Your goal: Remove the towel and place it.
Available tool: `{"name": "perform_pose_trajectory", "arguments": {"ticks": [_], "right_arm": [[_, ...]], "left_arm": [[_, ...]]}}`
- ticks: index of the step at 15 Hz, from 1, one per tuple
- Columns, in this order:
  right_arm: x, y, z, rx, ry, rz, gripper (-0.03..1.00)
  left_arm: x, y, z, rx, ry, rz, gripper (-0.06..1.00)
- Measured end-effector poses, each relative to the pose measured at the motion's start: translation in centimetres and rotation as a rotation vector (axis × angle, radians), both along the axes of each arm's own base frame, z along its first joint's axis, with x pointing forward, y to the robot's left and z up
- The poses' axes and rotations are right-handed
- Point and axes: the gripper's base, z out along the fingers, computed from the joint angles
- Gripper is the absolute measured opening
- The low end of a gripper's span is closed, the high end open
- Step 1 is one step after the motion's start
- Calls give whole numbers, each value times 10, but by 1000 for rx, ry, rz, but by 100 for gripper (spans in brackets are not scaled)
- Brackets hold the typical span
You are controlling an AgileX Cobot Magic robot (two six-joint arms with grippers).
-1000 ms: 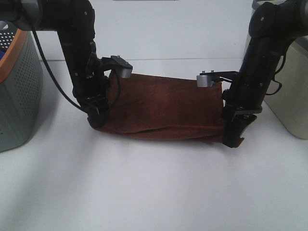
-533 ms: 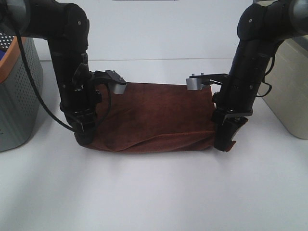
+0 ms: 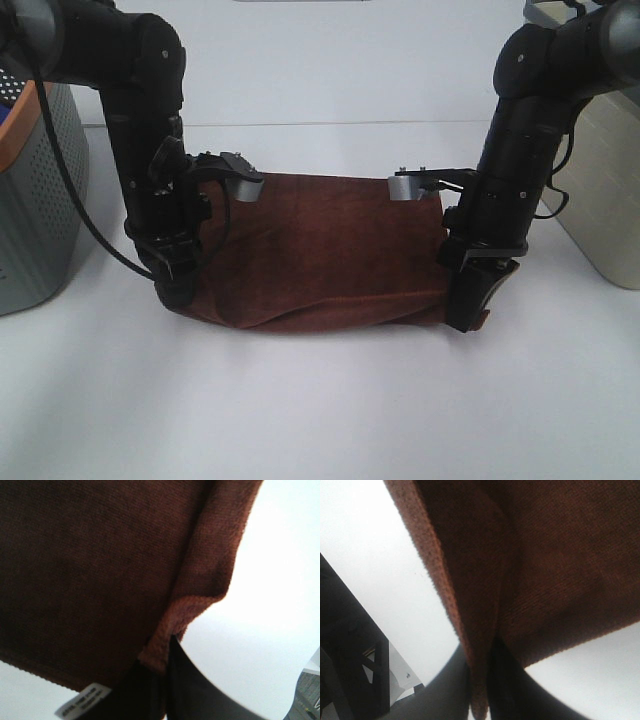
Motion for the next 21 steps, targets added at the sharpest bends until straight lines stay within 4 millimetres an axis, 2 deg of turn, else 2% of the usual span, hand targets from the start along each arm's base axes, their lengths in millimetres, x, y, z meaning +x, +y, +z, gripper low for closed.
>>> {"name": "perform_pose_trajectory", "arguments": {"ticks": [1, 2, 3, 5, 6, 7, 9, 10, 14, 17, 19, 20, 21], "right_arm": [[0, 0, 0, 0, 3, -10, 15], [0, 1, 0, -4, 13, -41, 26], [0, 1, 0, -13, 25, -81, 39], [0, 0, 0, -35, 47, -150, 63], [0, 0, 0, -37, 50, -160, 69], [0, 0, 0, -39, 52, -167, 72], [0, 0, 6, -37, 41, -176, 74], [3, 1, 15, -31, 18, -190, 74], [16, 5, 73, 28, -142, -239, 74], [21, 6, 117, 74, -256, -279, 74], [22, 6, 141, 96, -312, -317, 74], [23, 5, 168, 120, -369, -375, 74], [24, 4, 185, 130, -404, -420, 74]], "left_arm": [[0, -1, 0, -4, 4, 16, 2], [0, -1, 0, -4, 8, 39, 11], [-1, -1, 0, 0, 12, 75, 24], [-1, -2, 0, 16, 17, 149, 61], [-1, -2, 0, 19, 18, 161, 77], [-1, -2, 0, 21, 19, 169, 85], [0, -2, 0, 21, 18, 172, 90], [1, -2, 2, 21, 14, 189, 91], [14, -10, 25, -15, -47, 310, 91], [15, -11, 64, -68, -126, 389, 91], [13, -9, 82, -86, -155, 432, 91], [13, -8, 101, -99, -194, 504, 91], [13, -7, 117, -125, -227, 537, 91]]}}
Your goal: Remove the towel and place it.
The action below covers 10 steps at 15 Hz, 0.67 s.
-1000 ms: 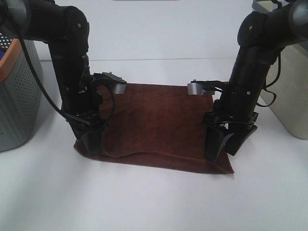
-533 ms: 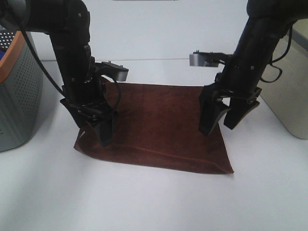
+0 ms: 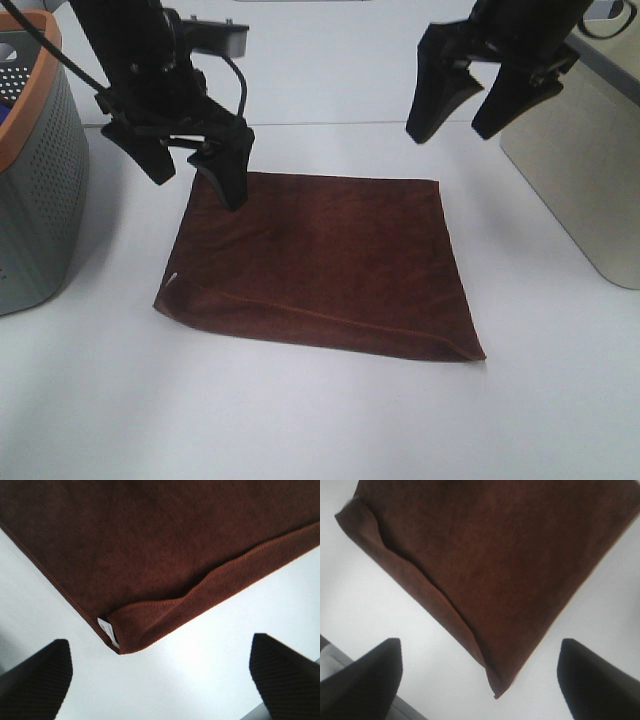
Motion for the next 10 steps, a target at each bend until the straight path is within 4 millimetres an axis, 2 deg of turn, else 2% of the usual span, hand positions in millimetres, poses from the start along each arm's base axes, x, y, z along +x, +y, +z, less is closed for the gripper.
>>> {"name": "perform_pose_trajectory", "arguments": {"ticks": [1, 2, 3, 5, 8, 10], "right_arm": [[0, -1, 10, 5, -22, -21, 74], [-2, -3, 27, 13, -64, -53, 74], [-8, -11, 59, 35, -132, -124, 74], [-11, -30, 77, 70, -165, -202, 74], [-14, -80, 96, 103, -207, -341, 74], [-19, -120, 105, 65, -249, -437, 74]], "left_arm": [[0, 0, 7, -10, -16, 11, 91], [-1, 1, 26, -37, -62, 29, 91], [-5, 6, 67, -64, -171, 73, 91], [-9, 21, 94, -6, -281, 125, 91], [-17, 63, 132, 23, -396, 240, 91], [-17, 104, 151, 22, -440, 350, 91]]}}
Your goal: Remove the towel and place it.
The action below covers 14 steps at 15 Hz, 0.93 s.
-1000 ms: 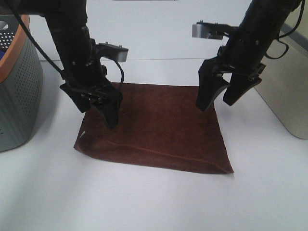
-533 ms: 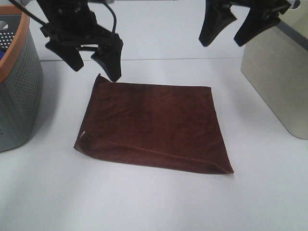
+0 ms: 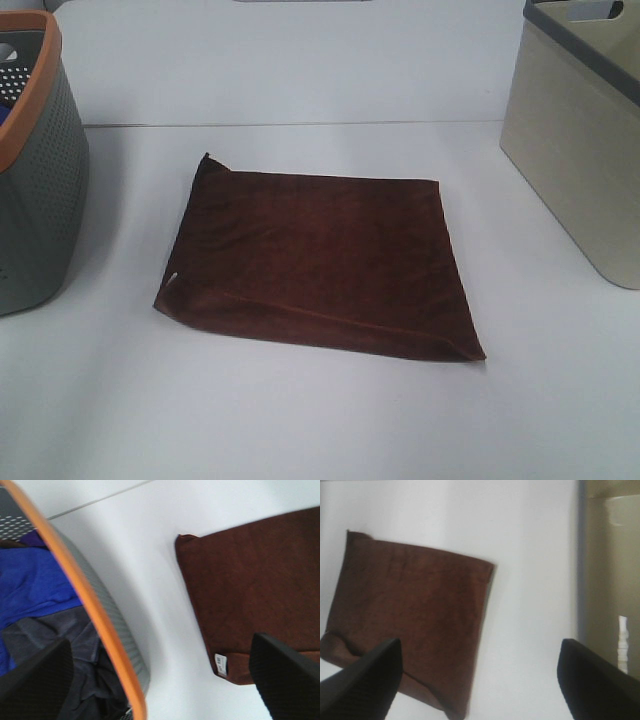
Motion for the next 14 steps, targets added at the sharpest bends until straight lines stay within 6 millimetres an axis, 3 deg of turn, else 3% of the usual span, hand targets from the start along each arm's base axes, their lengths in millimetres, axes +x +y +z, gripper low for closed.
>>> {"name": "perform_pose_trajectory", "arguments": {"ticks": [3, 5, 7, 11, 14], "right_arm": [[-7, -39, -9, -71, 36, -106, 74], [-11, -46, -18, -131, 69, -123, 74], [-19, -45, -15, -139, 62, -123, 74], [-90, -35, 13, -149, -25, -126, 74], [-162, -25, 10, -159, -74, -135, 74]], "left_arm": [[-5, 51, 4, 0, -2, 136, 91], [-13, 86, -3, 5, 31, 234, 91], [-25, 99, -5, 11, 45, 257, 91], [-97, 101, -3, 14, 41, 264, 91], [-159, 105, -15, 58, -9, 281, 91]]}}
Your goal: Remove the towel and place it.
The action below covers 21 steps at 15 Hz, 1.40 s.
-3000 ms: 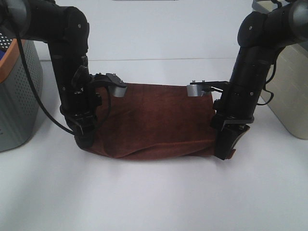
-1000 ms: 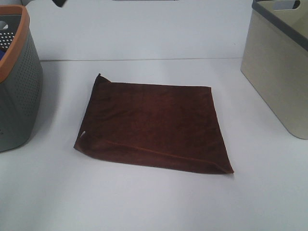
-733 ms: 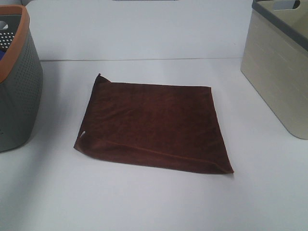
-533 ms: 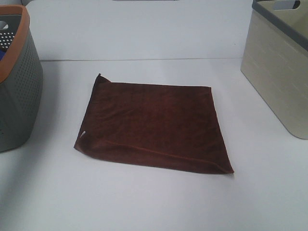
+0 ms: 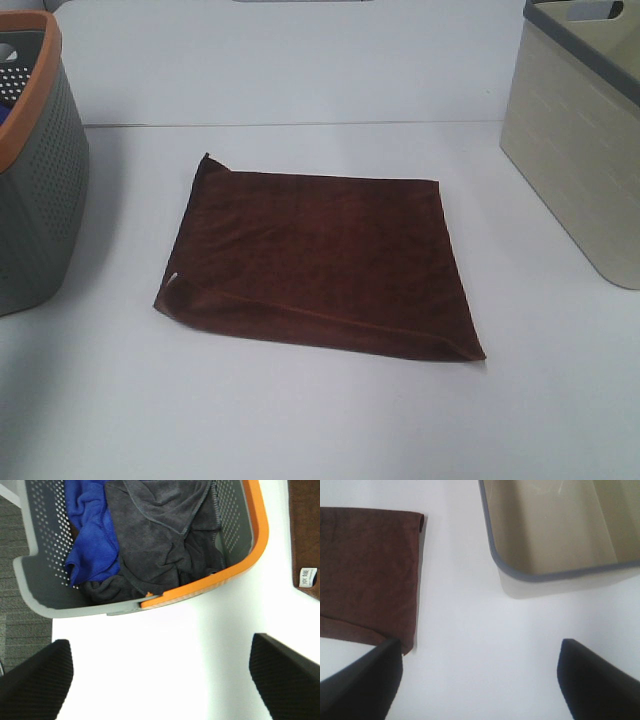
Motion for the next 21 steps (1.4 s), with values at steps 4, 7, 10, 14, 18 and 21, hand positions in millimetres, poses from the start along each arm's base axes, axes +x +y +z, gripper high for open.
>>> {"name": "perform_pose_trajectory", "arguments": {"ticks": [4, 7, 10, 14, 18, 21], "right_arm": [[-91, 11, -43, -11, -39, -26, 74], [-146, 16, -80, -60, -128, -40, 74], [-186, 22, -98, -142, -274, 2, 74], [-216, 27, -101, -177, -426, 25, 74], [-218, 26, -103, -169, -439, 86, 74], [-206, 25, -126, -158, -355, 91, 74]], "left_arm": [[-69, 5, -28, 81, -189, -11, 91], [-115, 5, -55, 97, -286, -13, 91], [-144, 5, -76, 103, -349, -10, 91], [-173, 4, -79, 86, -436, 0, 91], [-201, 4, -83, 82, -512, 12, 91], [-210, 3, -101, 57, -489, 11, 91]]}}
